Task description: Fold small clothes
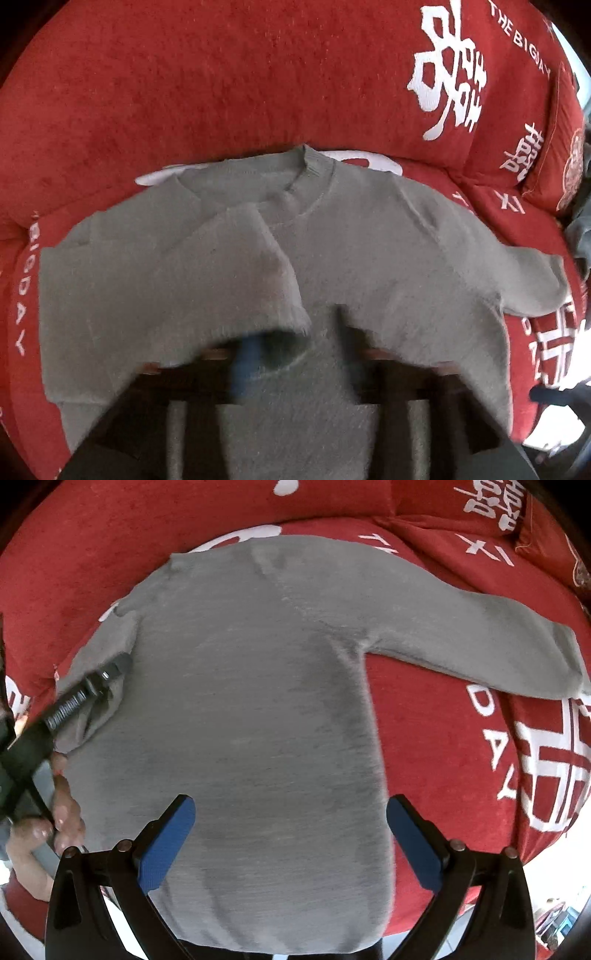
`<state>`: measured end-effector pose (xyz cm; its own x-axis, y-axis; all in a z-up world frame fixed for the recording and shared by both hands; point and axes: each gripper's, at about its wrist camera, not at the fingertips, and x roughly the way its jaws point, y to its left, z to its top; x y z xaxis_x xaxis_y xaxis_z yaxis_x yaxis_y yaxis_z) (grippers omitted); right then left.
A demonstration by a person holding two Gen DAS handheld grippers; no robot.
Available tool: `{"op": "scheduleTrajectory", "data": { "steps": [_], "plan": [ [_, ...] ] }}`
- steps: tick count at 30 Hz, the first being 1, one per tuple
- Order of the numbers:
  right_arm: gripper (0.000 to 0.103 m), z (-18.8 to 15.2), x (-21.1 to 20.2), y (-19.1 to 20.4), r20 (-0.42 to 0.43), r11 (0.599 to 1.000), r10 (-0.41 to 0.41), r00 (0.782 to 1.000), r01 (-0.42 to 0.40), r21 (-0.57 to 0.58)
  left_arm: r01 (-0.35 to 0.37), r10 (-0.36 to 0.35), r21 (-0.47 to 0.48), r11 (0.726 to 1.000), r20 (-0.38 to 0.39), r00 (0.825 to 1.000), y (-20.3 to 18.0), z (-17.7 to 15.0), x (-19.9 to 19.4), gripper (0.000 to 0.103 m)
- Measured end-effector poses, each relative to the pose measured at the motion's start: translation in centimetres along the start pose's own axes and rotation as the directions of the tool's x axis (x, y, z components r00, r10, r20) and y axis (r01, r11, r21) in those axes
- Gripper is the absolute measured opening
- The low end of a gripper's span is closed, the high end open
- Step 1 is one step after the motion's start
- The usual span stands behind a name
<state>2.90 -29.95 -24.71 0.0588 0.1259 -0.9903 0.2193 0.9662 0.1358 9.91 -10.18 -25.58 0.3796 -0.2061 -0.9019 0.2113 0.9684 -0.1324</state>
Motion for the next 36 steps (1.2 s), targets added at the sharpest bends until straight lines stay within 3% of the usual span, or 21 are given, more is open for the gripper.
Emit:
{"op": "scheduleTrajectory", "data": {
  "steps": [1,2,6,10,14,18,19,22,24,25,26,27,28,29,30,31,32,34,36],
  "plan": [
    [0.103,0.2,-0.1,-0.1,0.002,1.000,-0.002,1.000,0.002,-0.009,-0.010,0.010,-0.003,1.000,0.012,1.000,0.1,-0.2,-0.5,0.074],
    [0.103,0.6,-0.2,0.0,0.009,1.000,-0.005,1.000,0.005,-0.025,-0.014,0.014,-0.009,1.000,0.016,1.000,0.6,-0.6,-1.3,0.076],
    [0.103,2.1,-1.5,1.8,0.067,0.992,-0.010,0.998,0.019,-0.125,-0.026,0.027,-0.065,0.998,0.012,1.000,3.9,-1.1,-4.7,0.076],
    [0.103,3.7,-2.6,7.5,0.144,0.944,0.014,0.989,0.035,-0.327,-0.124,0.132,-0.152,0.981,0.042,0.990,10.1,-2.0,-8.2,0.076],
    [0.103,3.9,-1.7,15.2,0.210,0.791,0.056,0.976,0.085,-0.606,-0.235,0.235,-0.218,0.947,-0.027,0.972,15.8,-2.6,-7.1,0.076],
    [0.103,2.8,1.5,22.1,0.271,0.575,0.031,0.962,0.204,-0.792,-0.293,0.279,-0.256,0.921,-0.092,0.956,19.3,-3.3,-4.3,0.076],
    [0.103,2.7,2.3,23.1,0.309,0.534,0.014,0.951,0.254,-0.807,-0.302,0.282,-0.260,0.917,-0.112,0.953,19.7,-3.8,-3.3,0.076],
    [0.103,2.7,5.2,25.3,0.453,0.410,-0.079,0.888,0.443,-0.797,-0.307,0.280,-0.255,0.917,-0.136,0.950,19.7,-4.9,-1.6,0.078],
    [0.100,2.7,7.9,25.7,0.474,0.325,-0.170,0.864,0.503,-0.801,-0.317,0.296,-0.264,0.911,-0.117,0.948,19.5,-5.2,-1.4,0.092],
    [0.097,2.7,8.1,25.7,0.467,0.330,-0.154,0.871,0.491,-0.807,-0.320,0.296,-0.265,0.910,-0.128,0.947,19.5,-5.3,-1.2,0.093],
    [0.065,3.0,7.6,25.6,0.463,0.353,-0.121,0.878,0.474,-0.807,-0.312,0.287,-0.273,0.910,-0.129,0.949,19.6,-5.4,-1.2,0.093],
    [0.009,3.6,7.0,25.6,0.451,0.386,-0.106,0.886,0.454,-0.803,-0.305,0.278,-0.286,0.909,-0.129,0.952,19.7,-5.5,-1.2,0.093],
    [0.007,4.7,6.6,25.4,0.413,0.438,-0.112,0.904,0.418,-0.796,-0.301,0.273,-0.291,0.908,-0.133,0.953,19.8,-5.5,-1.1,0.093],
    [0.007,6.0,6.0,24.7,0.360,0.533,-0.095,0.928,0.352,-0.769,-0.301,0.273,-0.291,0.908,-0.134,0.953,19.9,-5.4,-1.2,0.093],
    [0.007,7.5,4.9,23.1,0.317,0.667,-0.053,0.947,0.270,-0.695,-0.305,0.277,-0.287,0.908,-0.136,0.951,19.8,-5.3,-1.2,0.093],
    [0.007,8.8,4.0,21.2,0.291,0.774,-0.020,0.957,0.198,-0.601,-0.309,0.281,-0.284,0.908,-0.136,0.950,19.9,-5.3,-1.2,0.093],
    [0.007,10.5,2.9,18.3,0.265,0.889,0.039,0.963,0.088,-0.449,-0.313,0.286,-0.279,0.908,-0.135,0.949,19.8,-5.2,-1.2,0.093],
    [0.007,12.0,2.1,13.3,0.246,0.977,0.120,0.962,-0.070,-0.201,-0.318,0.292,-0.272,0.908,-0.133,0.947,19.6,-5.2,-1.3,0.093],
    [0.008,12.1,2.6,7.7,0.226,0.975,0.199,0.954,-0.216,0.056,-0.319,0.294,-0.271,0.908,-0.131,0.947,19.5,-5.2,-1.2,0.093]
  ]
}}
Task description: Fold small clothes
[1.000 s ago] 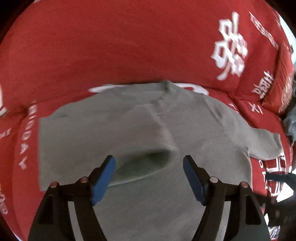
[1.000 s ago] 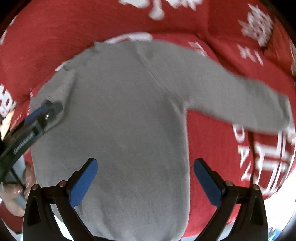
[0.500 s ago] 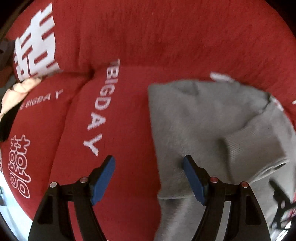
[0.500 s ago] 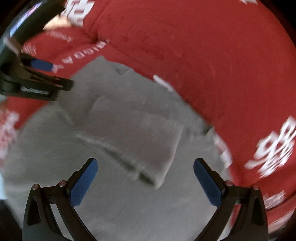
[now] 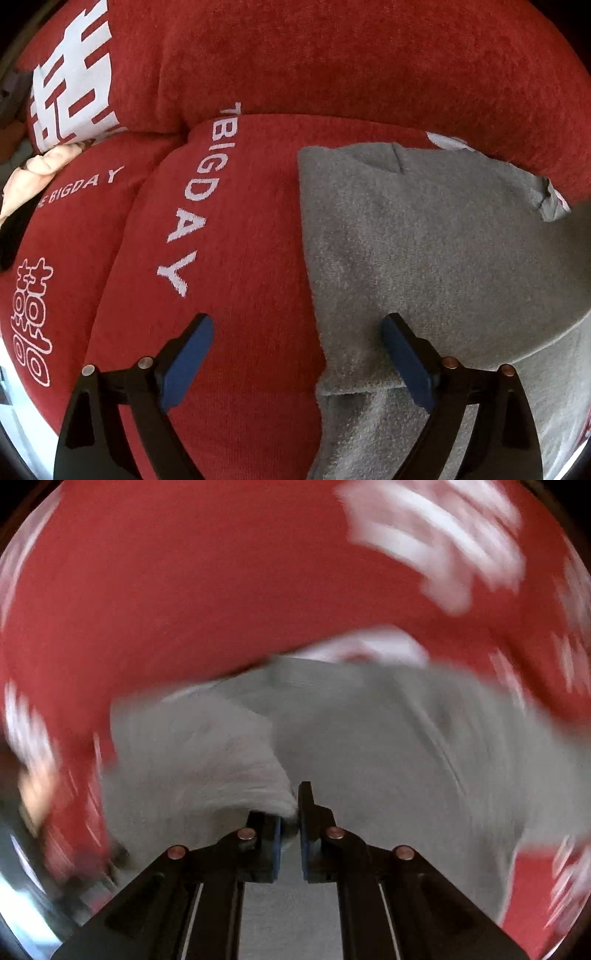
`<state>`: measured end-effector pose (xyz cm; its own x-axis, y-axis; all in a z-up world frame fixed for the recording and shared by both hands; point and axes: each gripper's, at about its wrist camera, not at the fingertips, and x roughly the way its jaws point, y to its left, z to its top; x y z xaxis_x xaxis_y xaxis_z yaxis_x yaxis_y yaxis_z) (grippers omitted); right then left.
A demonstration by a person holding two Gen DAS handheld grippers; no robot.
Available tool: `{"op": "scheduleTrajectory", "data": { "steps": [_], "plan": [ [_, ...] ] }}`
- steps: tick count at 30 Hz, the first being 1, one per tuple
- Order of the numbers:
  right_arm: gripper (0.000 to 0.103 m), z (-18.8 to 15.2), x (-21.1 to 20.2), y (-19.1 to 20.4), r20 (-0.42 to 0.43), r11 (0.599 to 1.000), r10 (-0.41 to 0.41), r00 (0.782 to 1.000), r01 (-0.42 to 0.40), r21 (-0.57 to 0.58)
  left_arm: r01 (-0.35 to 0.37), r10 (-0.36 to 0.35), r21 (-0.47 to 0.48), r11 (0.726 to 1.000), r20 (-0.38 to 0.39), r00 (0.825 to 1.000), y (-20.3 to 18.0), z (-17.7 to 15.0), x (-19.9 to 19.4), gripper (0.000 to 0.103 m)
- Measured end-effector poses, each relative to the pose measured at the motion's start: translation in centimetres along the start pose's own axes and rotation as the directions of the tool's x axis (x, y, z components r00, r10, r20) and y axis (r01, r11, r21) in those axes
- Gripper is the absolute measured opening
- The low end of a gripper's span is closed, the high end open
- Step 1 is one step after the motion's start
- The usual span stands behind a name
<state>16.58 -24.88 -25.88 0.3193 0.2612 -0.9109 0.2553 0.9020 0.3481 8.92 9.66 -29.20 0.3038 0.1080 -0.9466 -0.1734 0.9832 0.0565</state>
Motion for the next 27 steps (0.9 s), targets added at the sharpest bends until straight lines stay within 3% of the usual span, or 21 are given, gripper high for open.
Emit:
{"op": "scheduleTrajectory", "data": {
  "steps": [3,5,7,9,11,15,16,17,19,22,24,25,26,27],
  "plan": [
    [0.013,-1.2,0.6,-6.8,-0.042,0.954,0.104,0.994,-0.087,0.285,0.003,-0.003,-0.001,1.000,-0.002,1.000,-0.1,0.1,0.1,0.093],
    [0.011,-2.1,0.9,-9.4,-0.050,0.915,0.156,0.986,-0.125,0.383,0.010,-0.010,-0.008,1.000,-0.011,1.000,0.0,0.2,0.2,0.093],
    [0.016,-2.4,0.6,-10.6,-0.033,0.891,0.210,0.977,-0.178,0.417,0.017,-0.018,-0.017,1.000,-0.029,0.999,0.3,0.6,0.3,0.093],
    [0.041,-2.0,0.1,-10.6,-0.029,0.899,0.220,0.975,-0.191,0.393,0.036,-0.037,-0.024,0.999,-0.046,0.998,0.6,1.0,0.0,0.093],
    [0.053,-1.1,0.2,-10.3,-0.026,0.899,0.256,0.966,-0.228,0.374,0.058,-0.059,-0.032,0.998,-0.042,0.997,0.8,1.6,-0.2,0.093],
    [0.052,-0.9,1.4,-7.8,-0.068,0.908,0.280,0.958,-0.241,0.342,0.111,-0.115,-0.064,0.992,-0.059,0.992,1.0,3.7,0.6,0.093],
    [0.046,-0.7,1.7,-7.4,-0.078,0.914,0.273,0.959,-0.233,0.334,0.113,-0.117,-0.065,0.991,-0.057,0.992,1.0,4.0,0.6,0.093],
    [0.009,-0.4,2.3,-7.0,-0.081,0.920,0.262,0.962,-0.223,0.324,0.110,-0.113,-0.060,0.992,-0.053,0.992,0.9,4.2,0.6,0.093],
    [0.006,-0.6,1.9,-6.7,-0.082,0.923,0.258,0.963,-0.221,0.314,0.108,-0.110,-0.047,0.993,-0.047,0.993,1.1,4.6,0.5,0.093],
    [0.008,-1.5,1.5,-6.6,-0.135,0.955,0.180,0.974,-0.140,0.260,0.112,-0.114,-0.040,0.993,-0.062,0.992,1.9,4.9,0.8,0.093],
    [0.021,-2.6,0.7,-6.0,-0.163,0.969,0.137,0.977,-0.098,0.226,0.142,-0.145,-0.047,0.989,-0.060,0.988,2.6,5.6,0.9,0.093],
    [0.027,-3.3,0.4,-5.3,-0.164,0.967,0.178,0.970,-0.142,0.210,0.155,-0.158,-0.050,0.987,-0.055,0.986,2.8,6.0,1.0,0.093],
    [0.054,-4.2,0.2,-4.3,-0.169,0.957,0.241,0.956,-0.205,0.205,0.169,-0.172,-0.054,0.984,-0.049,0.984,3.0,6.4,1.1,0.093],
    [0.072,-5.5,0.4,-2.5,-0.187,0.940,0.313,0.931,-0.276,0.202,0.182,-0.184,-0.060,0.982,-0.044,0.982,3.2,6.9,1.2,0.091]
  ]
}}
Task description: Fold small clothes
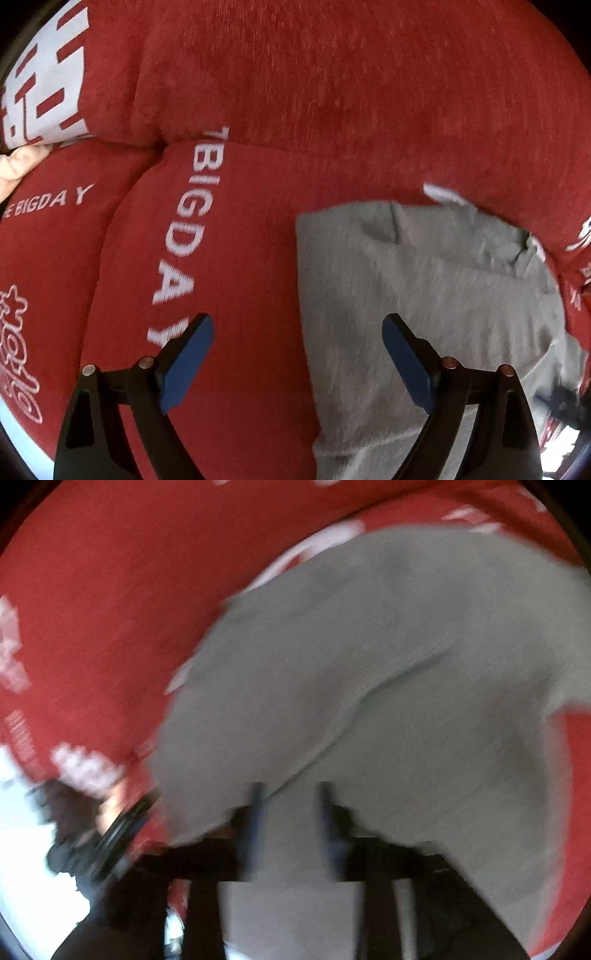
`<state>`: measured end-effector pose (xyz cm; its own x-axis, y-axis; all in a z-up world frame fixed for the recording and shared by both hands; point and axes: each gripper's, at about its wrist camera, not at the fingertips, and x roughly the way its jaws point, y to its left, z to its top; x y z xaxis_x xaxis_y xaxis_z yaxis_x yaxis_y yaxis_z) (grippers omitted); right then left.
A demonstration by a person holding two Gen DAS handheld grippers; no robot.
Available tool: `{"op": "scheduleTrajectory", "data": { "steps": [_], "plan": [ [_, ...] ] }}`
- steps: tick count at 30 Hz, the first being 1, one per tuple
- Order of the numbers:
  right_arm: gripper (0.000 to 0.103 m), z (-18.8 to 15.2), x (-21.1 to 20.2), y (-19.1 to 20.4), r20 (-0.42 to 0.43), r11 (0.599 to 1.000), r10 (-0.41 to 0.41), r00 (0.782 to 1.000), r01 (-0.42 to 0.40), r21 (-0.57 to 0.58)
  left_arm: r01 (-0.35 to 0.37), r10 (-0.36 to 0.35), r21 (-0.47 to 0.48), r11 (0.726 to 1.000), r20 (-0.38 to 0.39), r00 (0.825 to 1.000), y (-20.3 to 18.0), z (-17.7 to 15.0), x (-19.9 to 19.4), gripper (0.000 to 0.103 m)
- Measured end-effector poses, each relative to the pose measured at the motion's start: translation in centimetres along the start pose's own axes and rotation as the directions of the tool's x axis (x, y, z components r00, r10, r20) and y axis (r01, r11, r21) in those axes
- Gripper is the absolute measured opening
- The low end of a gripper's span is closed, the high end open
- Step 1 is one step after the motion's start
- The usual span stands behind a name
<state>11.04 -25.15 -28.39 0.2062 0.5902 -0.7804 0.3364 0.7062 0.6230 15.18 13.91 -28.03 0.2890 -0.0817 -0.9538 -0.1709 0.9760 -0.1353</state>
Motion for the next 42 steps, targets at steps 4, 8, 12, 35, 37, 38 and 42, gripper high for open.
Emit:
{"op": "scheduleTrajectory", "data": {
  "steps": [4,8,12,35,37,38,42],
  "plan": [
    [0.071,-4.7,6.7,5.5,-0.168,0.981,0.183,0.969,-0.190,-0.028,0.005,-0.005,0.005,1.000,-0.016,1.000,0.2,1.0,0.3,0.070],
    [0.062,-6.8,13.5,9.0,-0.206,0.969,0.246,0.947,-0.248,0.016,-0.014,0.014,-0.011,1.000,0.019,1.000,2.1,0.8,-1.5,0.070],
    [0.035,-7.1,17.0,8.9,-0.176,0.959,0.271,0.946,-0.250,0.132,-0.027,0.028,-0.034,0.999,0.025,0.999,4.6,-0.1,-3.2,0.070],
    [0.044,-1.5,0.3,-1.3,0.137,0.980,-0.108,0.985,0.083,0.179,-0.017,0.020,0.086,0.996,-0.029,0.999,-2.0,-3.5,-1.2,0.070],
    [0.044,-0.1,-1.7,-4.4,0.182,0.960,-0.135,0.974,0.083,0.268,-0.019,0.023,0.064,0.998,-0.058,0.998,-2.4,-4.2,-0.3,0.070],
    [0.044,0.5,-2.3,-5.8,0.201,0.950,-0.136,0.970,0.071,0.305,-0.027,0.030,0.053,0.998,-0.064,0.997,-2.5,-4.5,0.1,0.070],
    [0.008,2.9,-2.8,-8.5,0.221,0.950,-0.108,0.969,0.035,0.311,-0.056,0.058,0.045,0.997,-0.052,0.997,-2.7,-5.4,0.0,0.075]
  ]
}}
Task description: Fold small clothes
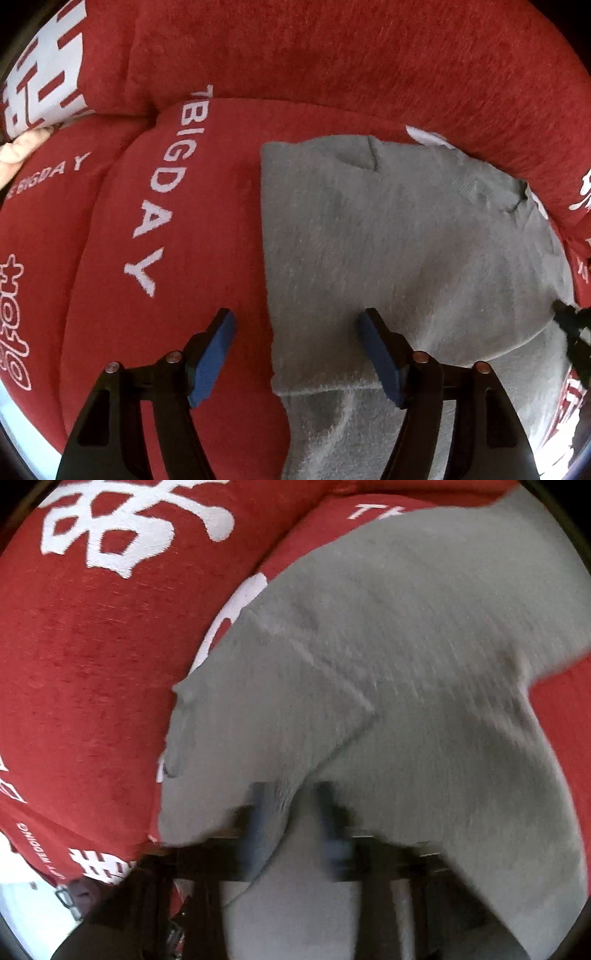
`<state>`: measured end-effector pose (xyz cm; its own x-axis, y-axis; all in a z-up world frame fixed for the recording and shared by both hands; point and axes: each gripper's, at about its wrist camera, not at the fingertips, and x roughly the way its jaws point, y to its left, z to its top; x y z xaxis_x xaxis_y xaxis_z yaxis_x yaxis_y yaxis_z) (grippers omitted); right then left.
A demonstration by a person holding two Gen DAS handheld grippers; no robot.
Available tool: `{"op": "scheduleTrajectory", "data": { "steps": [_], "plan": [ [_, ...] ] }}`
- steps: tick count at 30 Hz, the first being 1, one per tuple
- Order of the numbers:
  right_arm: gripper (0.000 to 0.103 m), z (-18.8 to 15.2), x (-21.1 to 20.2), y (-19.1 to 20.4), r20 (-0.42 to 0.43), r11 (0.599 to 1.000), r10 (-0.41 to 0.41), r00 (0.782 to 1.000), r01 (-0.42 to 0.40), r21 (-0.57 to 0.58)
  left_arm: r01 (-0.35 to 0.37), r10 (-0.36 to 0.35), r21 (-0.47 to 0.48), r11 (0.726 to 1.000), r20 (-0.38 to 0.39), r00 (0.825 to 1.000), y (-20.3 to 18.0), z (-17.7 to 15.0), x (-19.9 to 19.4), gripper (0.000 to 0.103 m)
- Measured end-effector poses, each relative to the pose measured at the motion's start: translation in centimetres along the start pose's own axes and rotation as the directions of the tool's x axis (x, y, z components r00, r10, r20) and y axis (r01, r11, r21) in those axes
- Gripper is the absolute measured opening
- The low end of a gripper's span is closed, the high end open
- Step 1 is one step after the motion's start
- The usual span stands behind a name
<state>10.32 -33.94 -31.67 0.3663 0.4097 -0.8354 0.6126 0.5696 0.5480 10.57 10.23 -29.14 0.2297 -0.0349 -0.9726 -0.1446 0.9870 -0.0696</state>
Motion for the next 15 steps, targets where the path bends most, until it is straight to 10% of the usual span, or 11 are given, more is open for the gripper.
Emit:
{"op": "scheduleTrajectory", "data": {
  "steps": [11,15],
  "plan": [
    [0.009,-1.4,-1.7,1.4,-0.006,0.988,-0.113,0.994,0.112,-0.103,-0.074,0.074,0.034,0.997,0.003,0.997,-2.0,0.8,-3.0,0.078],
    [0.032,-2.1,-4.1,0.0,-0.066,0.983,-0.110,0.992,0.099,-0.156,-0.068,0.070,0.069,0.995,-0.023,0.997,-4.3,0.5,-4.6,0.078]
  ]
}}
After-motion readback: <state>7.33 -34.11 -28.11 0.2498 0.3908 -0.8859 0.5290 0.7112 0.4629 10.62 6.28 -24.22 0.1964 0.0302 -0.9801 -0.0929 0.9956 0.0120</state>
